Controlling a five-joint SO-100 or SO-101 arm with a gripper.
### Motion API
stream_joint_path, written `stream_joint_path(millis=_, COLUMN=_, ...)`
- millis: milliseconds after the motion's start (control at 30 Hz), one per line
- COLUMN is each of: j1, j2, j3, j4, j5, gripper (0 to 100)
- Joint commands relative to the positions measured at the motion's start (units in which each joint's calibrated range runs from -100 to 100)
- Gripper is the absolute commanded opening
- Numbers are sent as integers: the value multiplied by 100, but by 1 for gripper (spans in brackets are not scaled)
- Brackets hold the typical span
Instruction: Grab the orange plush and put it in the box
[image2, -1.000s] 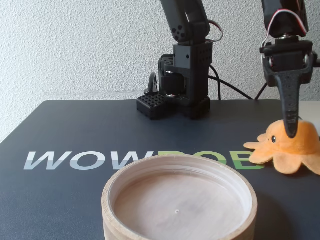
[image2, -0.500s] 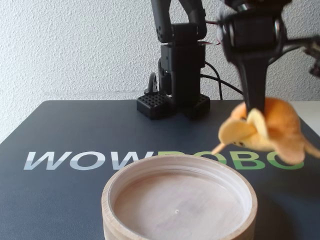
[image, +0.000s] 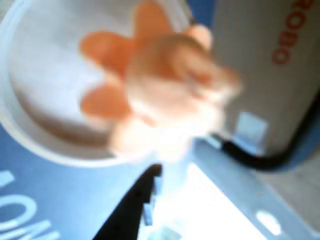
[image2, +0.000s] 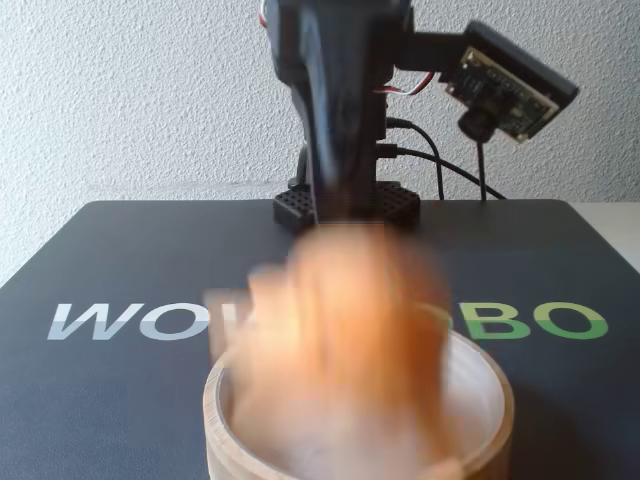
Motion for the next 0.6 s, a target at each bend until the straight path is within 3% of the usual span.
stream_joint_path(millis=0, j1=13, j2=-236, j3=-47, j4=190, j5=-143, gripper=49)
stream_joint_path(millis=233, j1=-375, j2=-506, j3=-210, j4=2383, j5=-1145, gripper=47)
stream_joint_path(millis=267, j1=-435, j2=-725, j3=-119, j4=2443, j5=-1177, gripper=39)
stream_joint_path(millis=367, j1=-480, j2=-1290, j3=316, j4=2087, j5=-962, gripper=1)
stream_joint_path(millis=567, j1=-442, j2=-2875, j3=1830, j4=1495, j5=-726, gripper=3)
